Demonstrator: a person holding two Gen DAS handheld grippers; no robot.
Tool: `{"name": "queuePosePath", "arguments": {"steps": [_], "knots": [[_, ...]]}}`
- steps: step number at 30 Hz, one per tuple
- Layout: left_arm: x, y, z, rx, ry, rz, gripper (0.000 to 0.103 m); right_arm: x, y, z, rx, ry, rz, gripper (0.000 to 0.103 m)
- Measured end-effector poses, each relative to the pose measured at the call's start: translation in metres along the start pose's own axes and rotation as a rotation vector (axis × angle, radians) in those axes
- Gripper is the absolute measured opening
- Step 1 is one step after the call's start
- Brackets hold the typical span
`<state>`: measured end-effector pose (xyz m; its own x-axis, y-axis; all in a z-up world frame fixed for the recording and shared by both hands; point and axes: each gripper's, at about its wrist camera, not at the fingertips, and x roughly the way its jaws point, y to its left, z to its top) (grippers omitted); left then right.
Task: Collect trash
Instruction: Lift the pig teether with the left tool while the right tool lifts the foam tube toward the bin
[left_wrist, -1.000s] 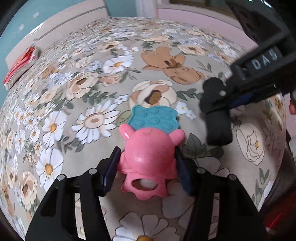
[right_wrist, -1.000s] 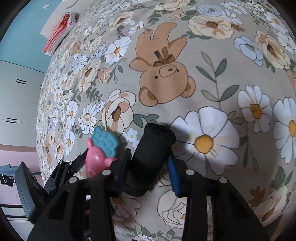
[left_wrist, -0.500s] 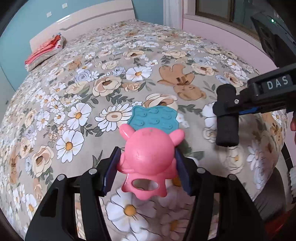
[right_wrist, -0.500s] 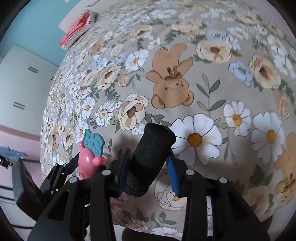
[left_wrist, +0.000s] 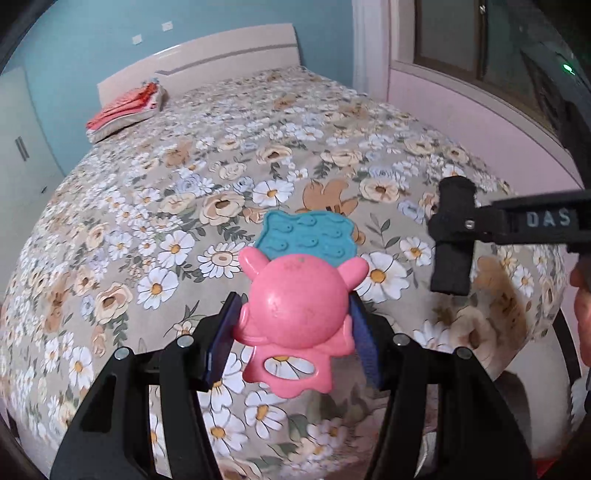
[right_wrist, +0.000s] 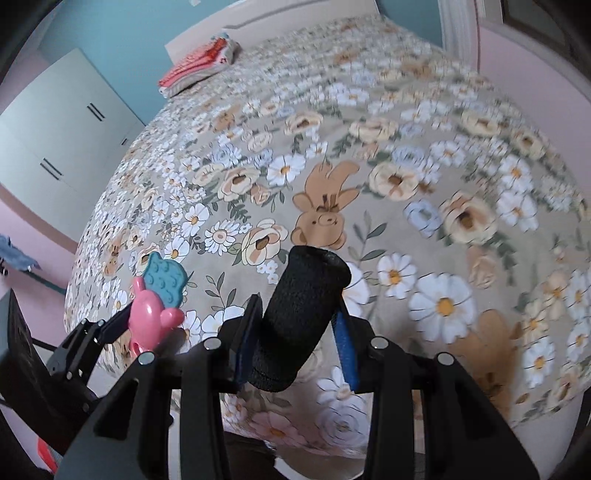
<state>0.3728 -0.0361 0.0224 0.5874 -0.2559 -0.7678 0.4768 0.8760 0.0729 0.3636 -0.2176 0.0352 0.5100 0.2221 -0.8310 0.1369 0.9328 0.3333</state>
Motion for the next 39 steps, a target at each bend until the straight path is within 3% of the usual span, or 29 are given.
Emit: {"name": "queuePosePath", "arguments": {"steps": [11,19,28,39], "knots": [[-0.064,-0.045,-0.003,-0.034,-0.042,0.078,0.058,-0.087,-0.009,-0.028,-0.155,-0.117,-0.014,0.04],[-0.108,-0.066,-0.016,-0.117,-0.068,0.095,0.058,-0.135,-0.01,-0.062,-0.268,-0.193,-0.041,0.04],[-0.149,-0.078,-0.043,-0.164,-0.088,0.094,0.058,-0.169,-0.009,-0.095,-0.322,-0.246,-0.012,0.04],[-0.178,-0.071,-0.089,-0.215,-0.109,0.162,0.058,-0.189,-0.003,-0.141,-0.375,-0.305,0.016,0.04]]}}
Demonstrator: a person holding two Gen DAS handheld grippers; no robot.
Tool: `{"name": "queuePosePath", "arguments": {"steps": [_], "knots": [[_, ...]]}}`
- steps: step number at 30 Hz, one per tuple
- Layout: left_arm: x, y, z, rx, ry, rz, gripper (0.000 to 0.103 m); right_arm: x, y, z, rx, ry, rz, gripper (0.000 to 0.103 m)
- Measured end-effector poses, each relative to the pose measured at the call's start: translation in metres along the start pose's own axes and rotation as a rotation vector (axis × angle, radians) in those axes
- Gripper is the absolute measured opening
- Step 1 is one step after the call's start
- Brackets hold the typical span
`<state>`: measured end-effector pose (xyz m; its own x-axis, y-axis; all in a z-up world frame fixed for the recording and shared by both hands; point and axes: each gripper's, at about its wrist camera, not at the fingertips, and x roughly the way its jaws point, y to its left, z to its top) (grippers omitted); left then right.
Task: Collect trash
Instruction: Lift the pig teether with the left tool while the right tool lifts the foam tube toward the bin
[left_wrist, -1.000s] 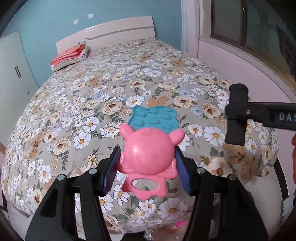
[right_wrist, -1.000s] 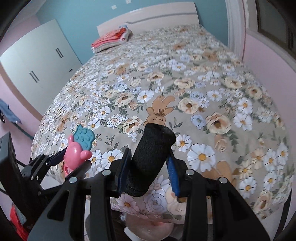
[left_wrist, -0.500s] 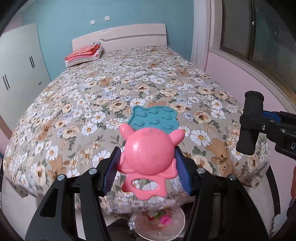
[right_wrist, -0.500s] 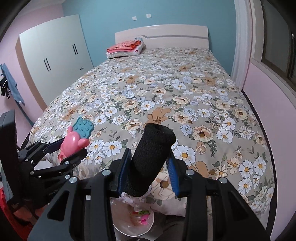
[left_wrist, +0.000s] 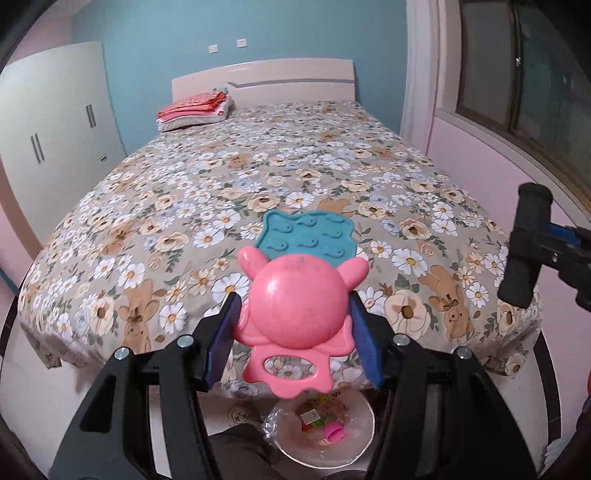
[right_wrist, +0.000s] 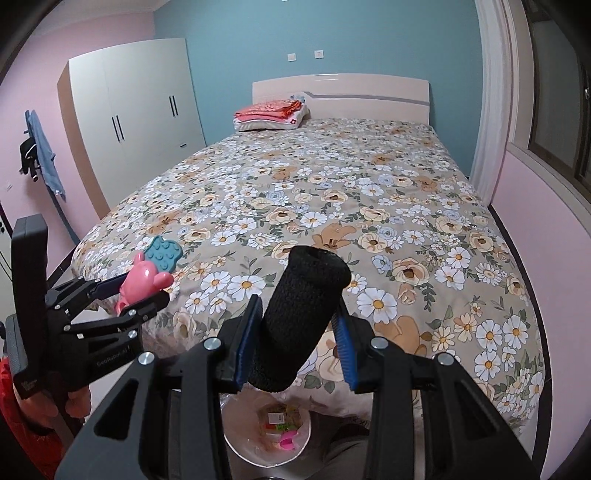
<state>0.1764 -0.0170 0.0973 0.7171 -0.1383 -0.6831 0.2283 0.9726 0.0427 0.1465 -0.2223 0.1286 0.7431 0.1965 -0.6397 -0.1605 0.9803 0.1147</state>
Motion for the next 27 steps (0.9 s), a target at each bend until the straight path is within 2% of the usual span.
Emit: {"name": "queuePosePath", "arguments": {"steps": [7,14,20,23,27], "knots": [[-0.015,0.012,-0.031,-0.027,-0.015,-0.011,0.058,-0.006,0.019,-0.028,-0.035,-0.009,0.033,0.04],[-0.015,0.016,-0.06,-0.041,-0.021,-0.004,0.058,0.001,0.037,-0.057,-0.06,0.0,0.055,0.04],[0.007,0.015,-0.09,-0.033,0.031,-0.016,0.058,0.02,0.046,-0.088,-0.078,0.044,0.066,0.04],[0.026,0.011,-0.108,-0.011,0.071,0.004,0.058,0.037,0.047,-0.105,-0.081,0.095,0.078,0.04],[0.056,0.011,-0.136,-0.017,0.159,-0.013,0.058,0.065,0.047,-0.128,-0.082,0.168,0.082,0.04]]}}
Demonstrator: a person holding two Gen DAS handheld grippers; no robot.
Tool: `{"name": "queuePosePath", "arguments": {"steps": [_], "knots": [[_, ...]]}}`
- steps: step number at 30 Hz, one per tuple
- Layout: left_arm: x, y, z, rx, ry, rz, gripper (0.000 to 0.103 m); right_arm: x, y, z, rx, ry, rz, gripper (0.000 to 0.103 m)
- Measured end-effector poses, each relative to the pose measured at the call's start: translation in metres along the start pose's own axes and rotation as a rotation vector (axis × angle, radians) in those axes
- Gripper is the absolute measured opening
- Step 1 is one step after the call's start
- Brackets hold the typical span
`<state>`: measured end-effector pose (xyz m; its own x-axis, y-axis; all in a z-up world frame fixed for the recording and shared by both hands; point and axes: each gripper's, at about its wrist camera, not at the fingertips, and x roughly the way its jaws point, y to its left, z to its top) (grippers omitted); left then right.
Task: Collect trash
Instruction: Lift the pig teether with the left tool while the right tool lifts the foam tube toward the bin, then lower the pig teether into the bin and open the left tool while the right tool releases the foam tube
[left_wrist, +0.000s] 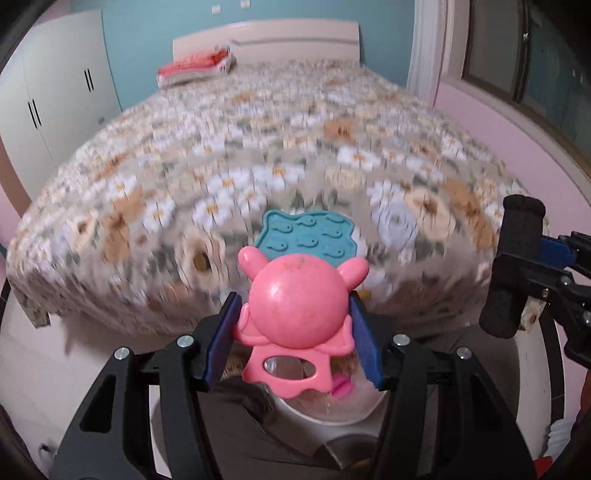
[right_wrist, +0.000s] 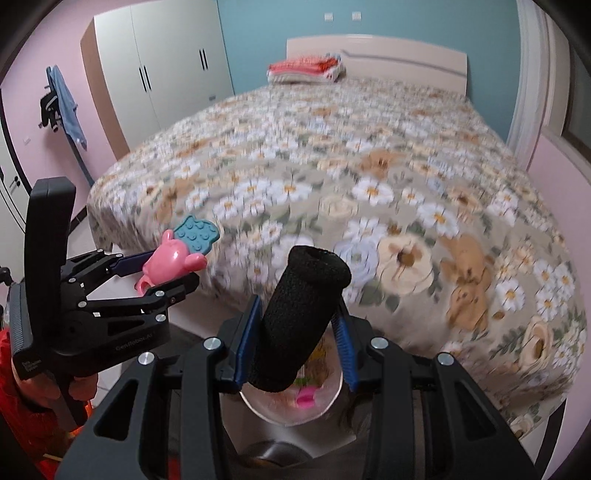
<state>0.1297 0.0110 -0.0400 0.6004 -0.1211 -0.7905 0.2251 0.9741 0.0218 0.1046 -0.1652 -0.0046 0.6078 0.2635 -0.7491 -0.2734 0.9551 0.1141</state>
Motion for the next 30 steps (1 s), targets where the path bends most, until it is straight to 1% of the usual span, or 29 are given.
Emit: {"name": "queuePosePath", "arguments": {"steps": [3,8,15,21,30], "knots": [[0.019,0.001,-0.012,-0.005,0.045,-0.011,0.058,0.02,0.0,-0.013,0.001,0.049,0.002,0.04],[0.049,-0.002,-0.035,0.015,0.121,-0.02,0.058,0.05,0.0,-0.033,0.001,0.125,0.003,0.04],[0.089,-0.008,-0.056,0.03,0.216,-0.048,0.058,0.094,-0.001,-0.057,0.013,0.236,0.017,0.04],[0.124,-0.013,-0.073,0.046,0.297,-0.061,0.058,0.13,0.002,-0.074,0.005,0.313,0.021,0.04],[0.178,-0.011,-0.097,0.024,0.416,-0.084,0.058,0.178,-0.002,-0.098,0.02,0.429,0.028,0.04]]}}
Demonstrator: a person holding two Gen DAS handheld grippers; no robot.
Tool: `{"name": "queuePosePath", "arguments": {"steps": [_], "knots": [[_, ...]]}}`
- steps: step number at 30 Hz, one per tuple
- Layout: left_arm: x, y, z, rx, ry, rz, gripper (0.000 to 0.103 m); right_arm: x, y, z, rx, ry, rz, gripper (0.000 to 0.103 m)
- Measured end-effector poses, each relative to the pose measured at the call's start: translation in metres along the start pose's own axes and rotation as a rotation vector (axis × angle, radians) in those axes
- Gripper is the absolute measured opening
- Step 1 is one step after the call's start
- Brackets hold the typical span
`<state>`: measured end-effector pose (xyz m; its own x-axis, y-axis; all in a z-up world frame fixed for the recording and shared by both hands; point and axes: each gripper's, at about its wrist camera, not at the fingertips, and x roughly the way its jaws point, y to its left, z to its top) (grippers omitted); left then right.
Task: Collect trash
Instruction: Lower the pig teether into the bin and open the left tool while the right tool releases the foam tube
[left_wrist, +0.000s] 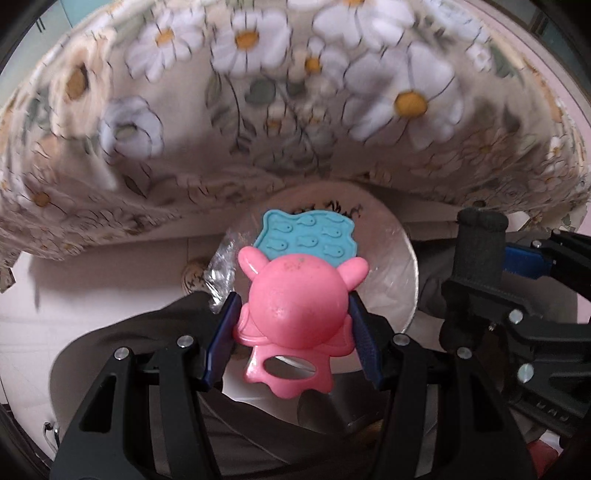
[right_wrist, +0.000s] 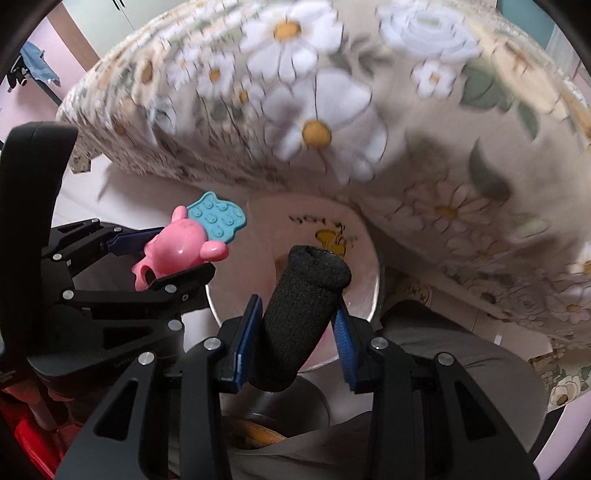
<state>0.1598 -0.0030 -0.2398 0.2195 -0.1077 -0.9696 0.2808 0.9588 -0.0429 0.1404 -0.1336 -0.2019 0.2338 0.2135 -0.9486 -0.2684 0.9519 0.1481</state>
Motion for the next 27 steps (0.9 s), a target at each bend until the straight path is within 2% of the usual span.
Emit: {"name": "queuePosePath", "arguments": {"steps": [16,27], "knots": [[0.092,0.005,0.005,-0.061,0.178,-0.034,0.058,0.085,-0.01,-0.007,0.022,0.182,-0.011,0.04],[0.131,0.007,0.017,-0.089,0.239,-0.039,0.058,0.129,-0.016,-0.002,0.039,0.243,-0.016,0.04]]}}
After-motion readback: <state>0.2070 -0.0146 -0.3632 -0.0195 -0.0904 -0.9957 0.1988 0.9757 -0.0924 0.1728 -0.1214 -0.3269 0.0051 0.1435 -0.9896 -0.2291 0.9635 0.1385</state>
